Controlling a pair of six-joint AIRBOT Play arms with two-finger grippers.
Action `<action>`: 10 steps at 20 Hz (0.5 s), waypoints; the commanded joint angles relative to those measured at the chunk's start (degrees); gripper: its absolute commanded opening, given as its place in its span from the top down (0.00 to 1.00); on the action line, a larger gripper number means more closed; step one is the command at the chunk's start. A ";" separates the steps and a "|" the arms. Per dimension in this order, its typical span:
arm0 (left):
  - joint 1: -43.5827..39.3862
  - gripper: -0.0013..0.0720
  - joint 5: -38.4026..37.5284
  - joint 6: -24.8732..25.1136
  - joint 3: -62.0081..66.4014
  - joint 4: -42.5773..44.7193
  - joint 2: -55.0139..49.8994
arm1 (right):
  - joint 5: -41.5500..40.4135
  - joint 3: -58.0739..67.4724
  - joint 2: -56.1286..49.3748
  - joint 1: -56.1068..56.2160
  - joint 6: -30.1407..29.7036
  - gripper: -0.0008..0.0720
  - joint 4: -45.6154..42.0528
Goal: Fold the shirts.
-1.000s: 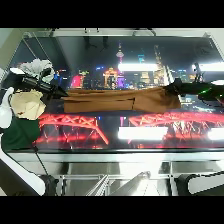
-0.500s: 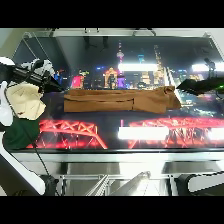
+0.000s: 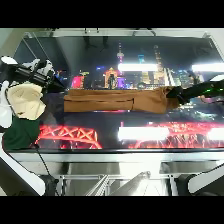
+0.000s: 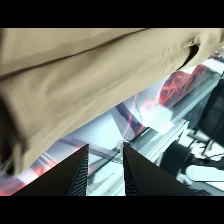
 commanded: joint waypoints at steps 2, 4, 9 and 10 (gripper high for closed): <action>-10.21 0.79 10.16 4.24 -0.28 0.04 0.11 | 0.74 0.13 -0.96 2.75 -2.93 0.96 6.08; -17.14 0.98 14.73 6.56 -0.26 0.76 -0.02 | 2.51 0.39 0.02 2.23 -2.91 0.96 6.05; -33.00 0.98 25.29 6.08 -0.22 3.63 -4.85 | 12.50 1.68 6.95 -1.09 -2.67 0.96 9.97; -35.43 0.98 25.22 5.18 0.48 3.69 -6.78 | 14.14 1.90 8.74 -1.86 -2.14 0.95 12.41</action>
